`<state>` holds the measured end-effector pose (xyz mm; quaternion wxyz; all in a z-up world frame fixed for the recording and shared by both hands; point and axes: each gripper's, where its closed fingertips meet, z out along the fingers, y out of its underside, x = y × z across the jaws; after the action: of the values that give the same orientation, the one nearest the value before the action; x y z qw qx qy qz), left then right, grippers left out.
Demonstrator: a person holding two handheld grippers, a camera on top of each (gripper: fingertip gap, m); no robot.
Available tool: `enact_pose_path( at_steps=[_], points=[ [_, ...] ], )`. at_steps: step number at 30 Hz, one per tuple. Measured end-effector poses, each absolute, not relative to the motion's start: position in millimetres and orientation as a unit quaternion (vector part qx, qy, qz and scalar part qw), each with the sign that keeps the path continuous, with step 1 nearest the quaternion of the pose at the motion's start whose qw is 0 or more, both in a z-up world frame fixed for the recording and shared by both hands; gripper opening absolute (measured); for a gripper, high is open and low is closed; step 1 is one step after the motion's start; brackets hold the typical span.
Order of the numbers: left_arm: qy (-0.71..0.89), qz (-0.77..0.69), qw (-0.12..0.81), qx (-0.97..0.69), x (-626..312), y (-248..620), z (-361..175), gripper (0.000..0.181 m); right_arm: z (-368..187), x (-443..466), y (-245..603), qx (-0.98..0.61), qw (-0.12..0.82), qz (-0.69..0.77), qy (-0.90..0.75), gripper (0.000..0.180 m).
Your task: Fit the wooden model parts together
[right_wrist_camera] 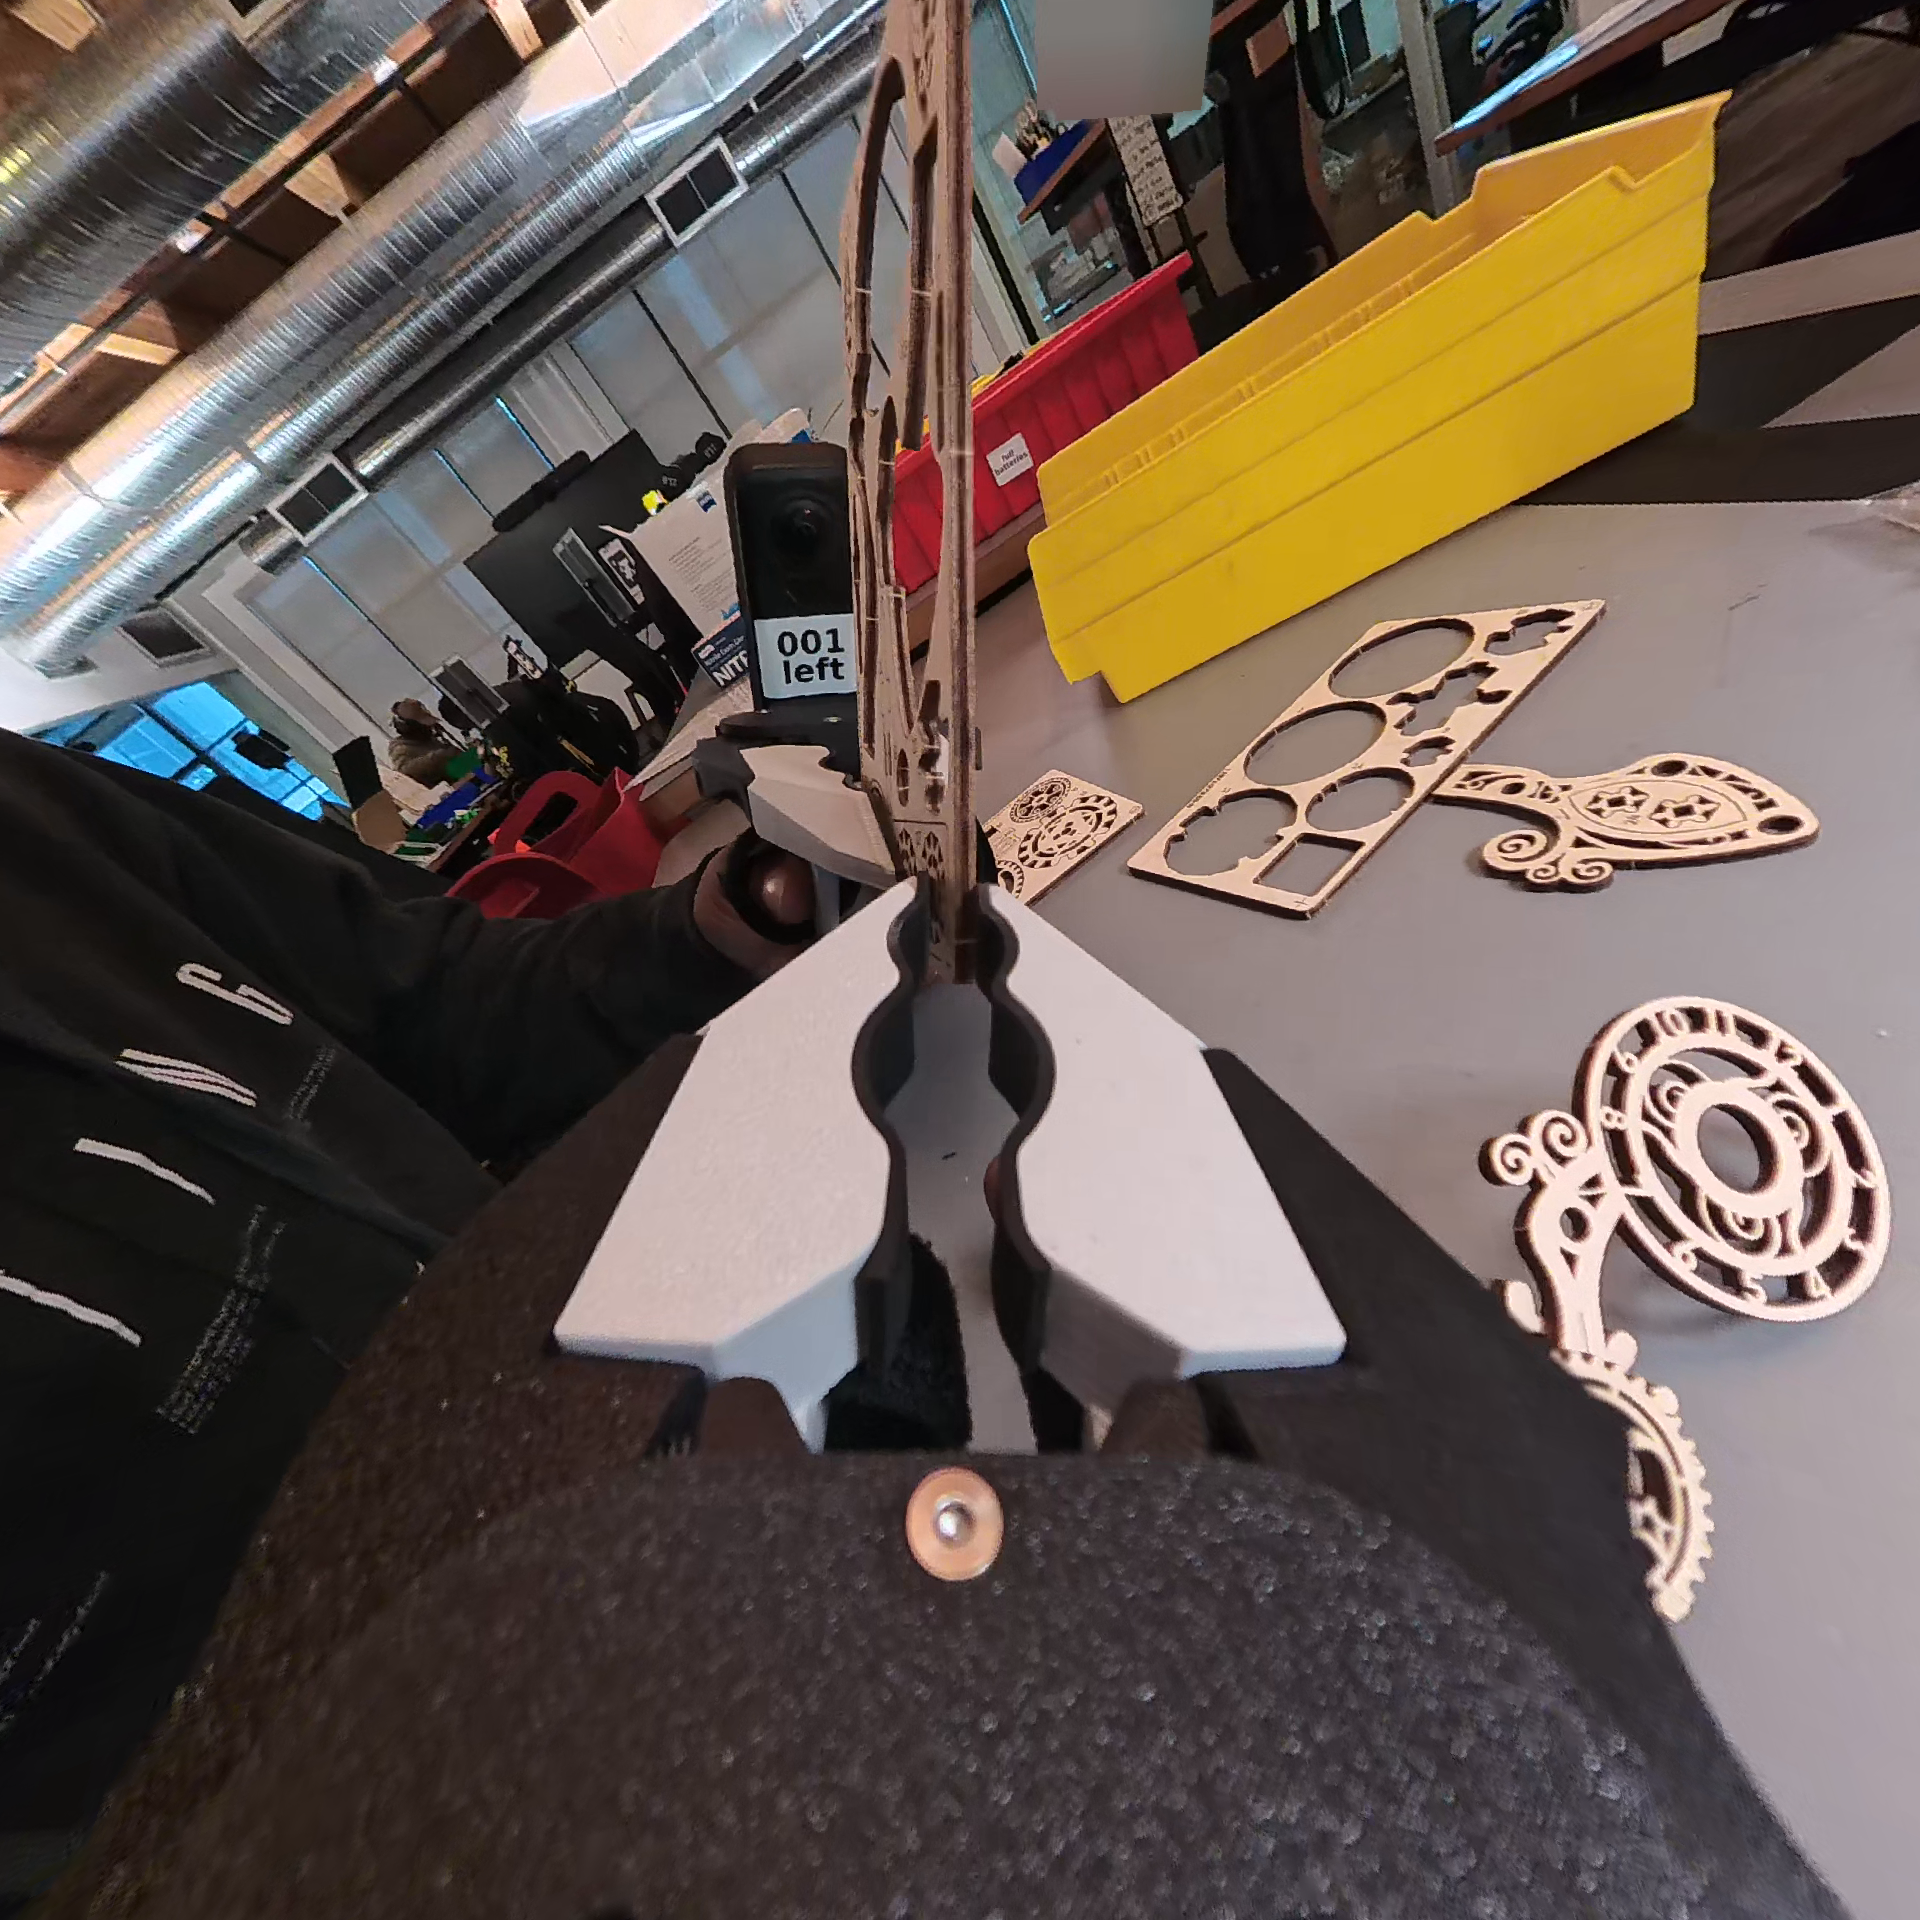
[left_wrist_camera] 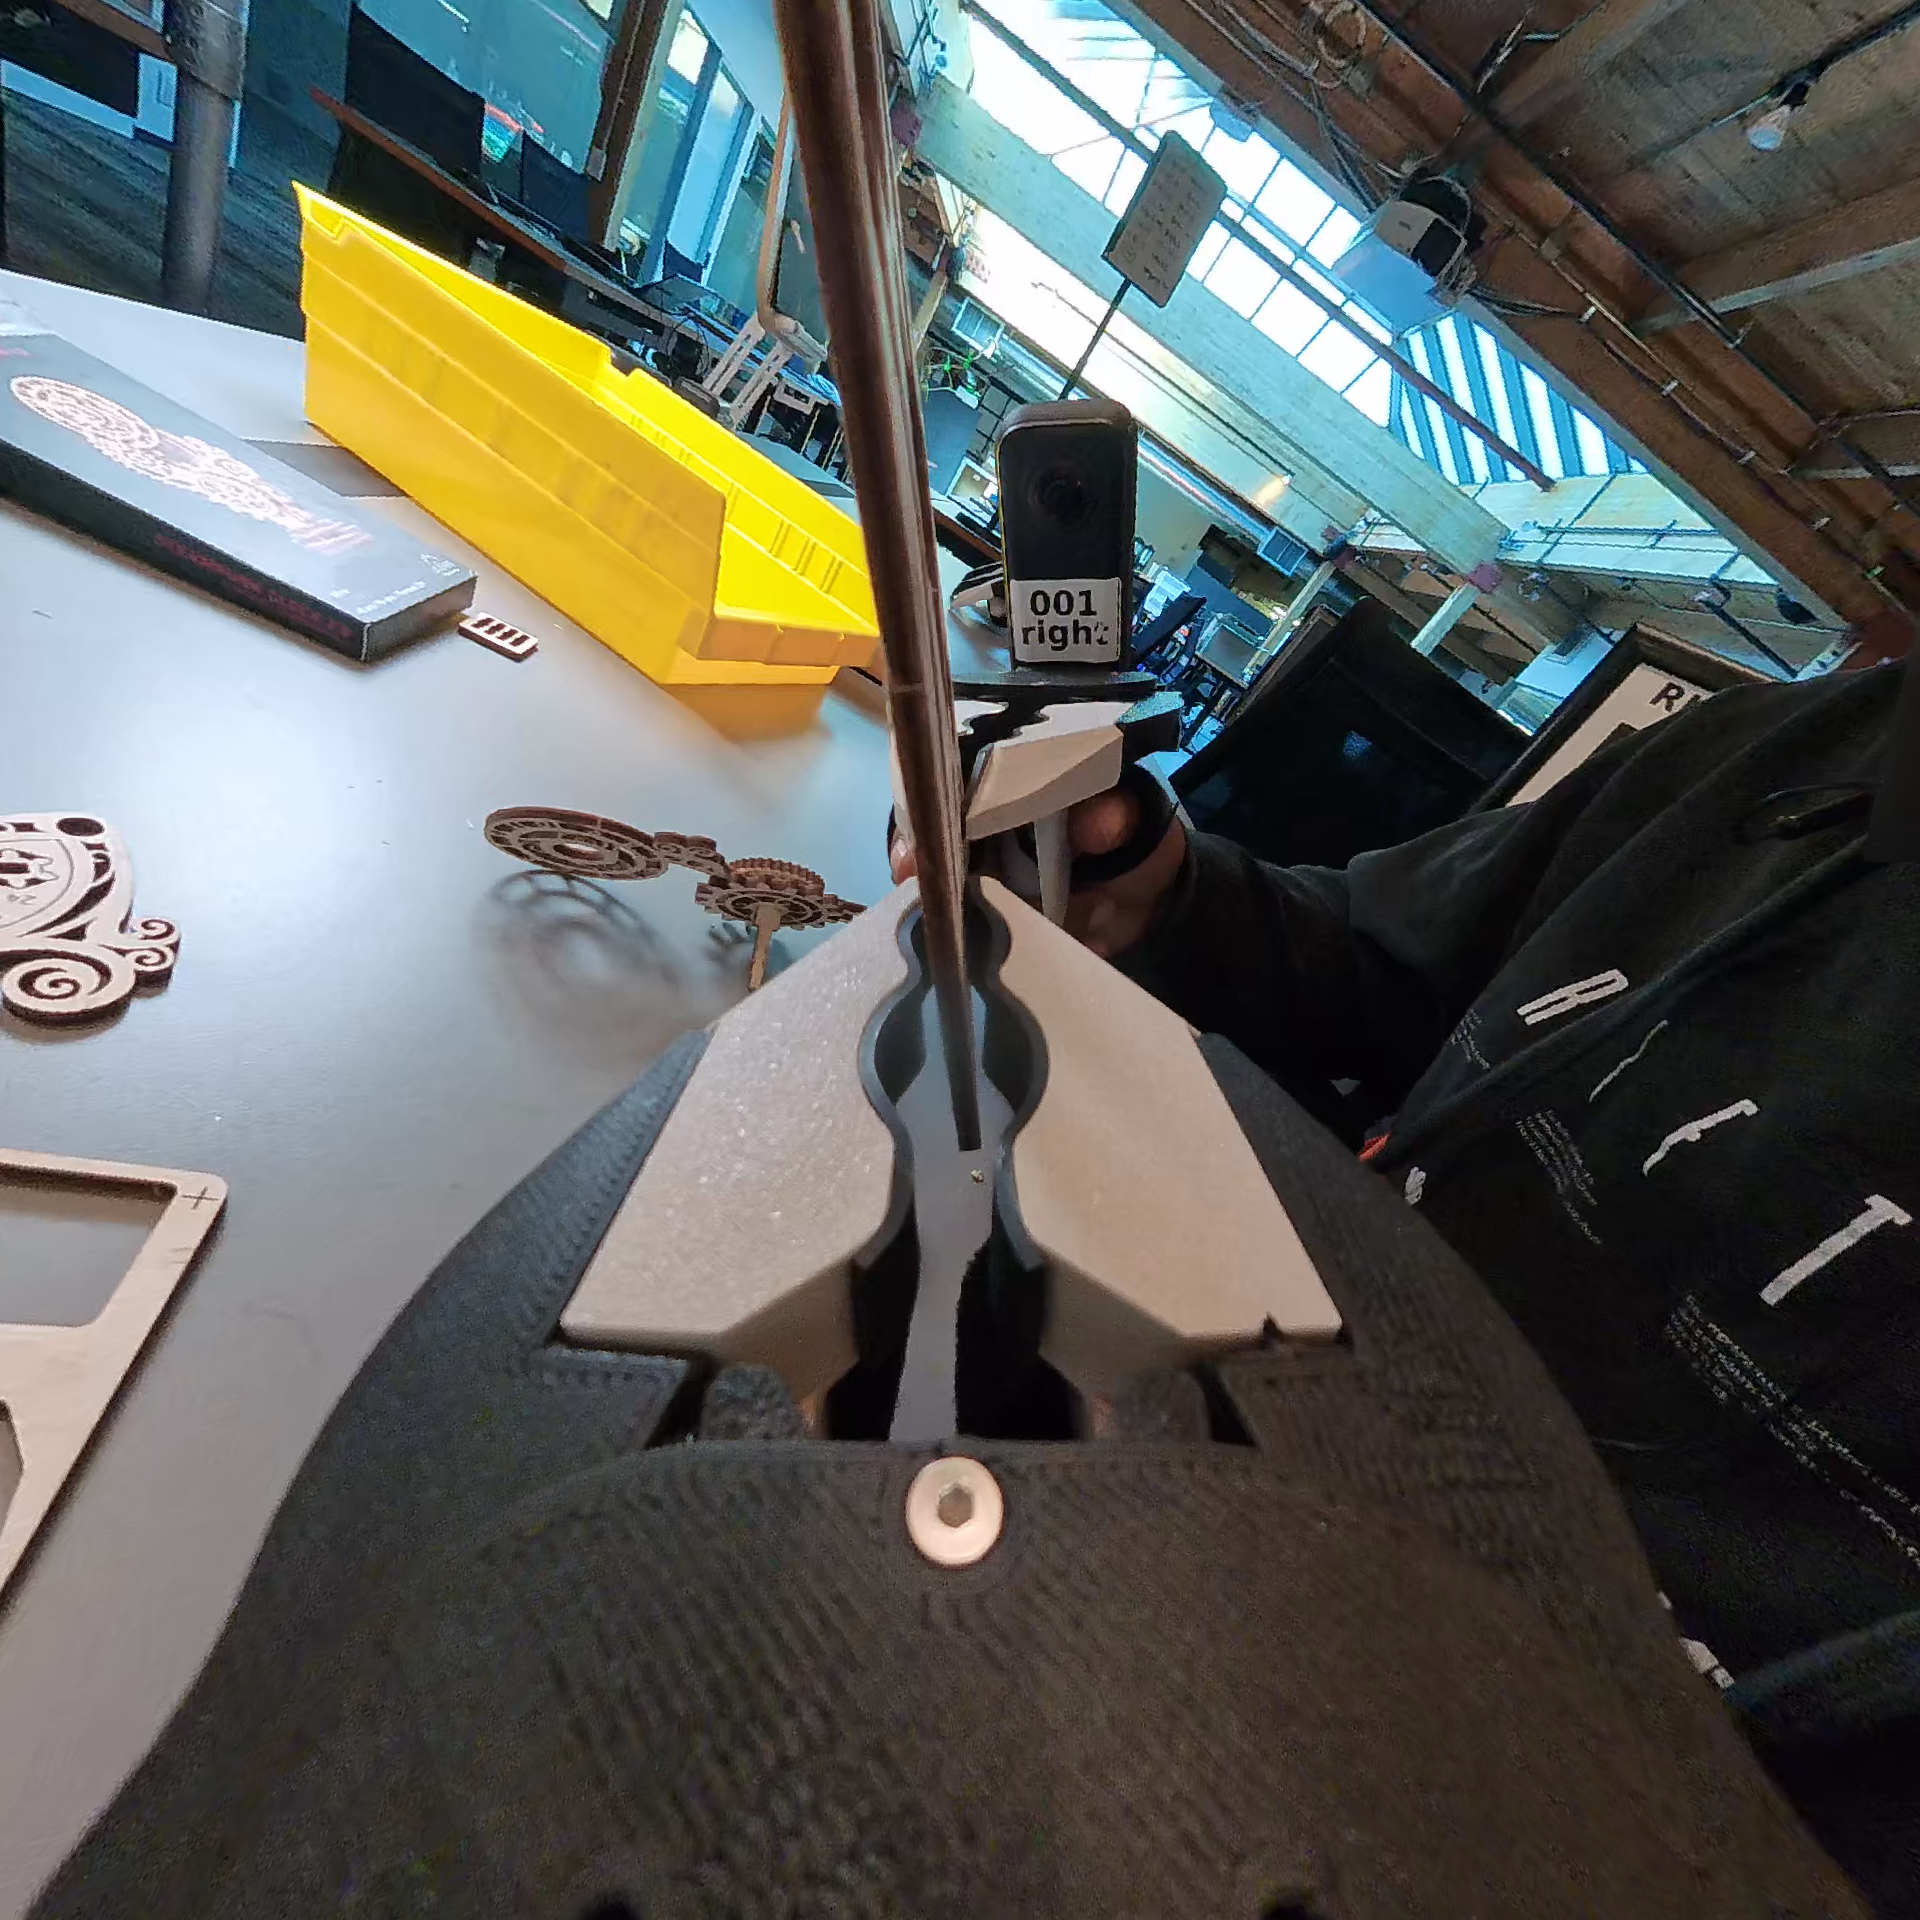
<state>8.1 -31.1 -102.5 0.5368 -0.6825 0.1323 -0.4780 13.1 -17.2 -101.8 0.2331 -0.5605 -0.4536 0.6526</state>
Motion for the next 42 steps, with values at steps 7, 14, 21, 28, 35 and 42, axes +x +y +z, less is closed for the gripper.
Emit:
enact_pose_path(
  at_steps=[7, 14, 21, 28, 35, 42],
  points=[
    [0.122, -0.482, 0.532, -0.685, 7, -29, -106, 0.002, -106, 12, -15, -0.573, 0.219, 0.655, -0.441, 0.004],
    [0.097, -0.501, 0.522, -0.684, 7, -27, -109, 0.002, -109, 12, -15, -0.579, 0.196, 0.665, -0.429, 0.003],
    [0.093, -0.532, 0.528, -0.655, 9, -31, -97, 0.002, -95, 15, -21, -0.531, 0.206, 0.703, -0.427, 0.000],
    [0.120, -0.531, 0.535, -0.646, 19, -37, -90, 0.005, -85, 17, -25, -0.503, 0.198, 0.734, -0.411, 0.001],
    [0.109, -0.525, 0.515, -0.668, 16, -34, -100, 0.001, -93, 15, -24, -0.518, 0.168, 0.736, -0.402, 0.001],
    [0.102, -0.519, 0.502, -0.684, 11, -31, -107, 0.002, -103, 10, -21, -0.538, 0.135, 0.734, -0.392, 0.001]
  ],
)
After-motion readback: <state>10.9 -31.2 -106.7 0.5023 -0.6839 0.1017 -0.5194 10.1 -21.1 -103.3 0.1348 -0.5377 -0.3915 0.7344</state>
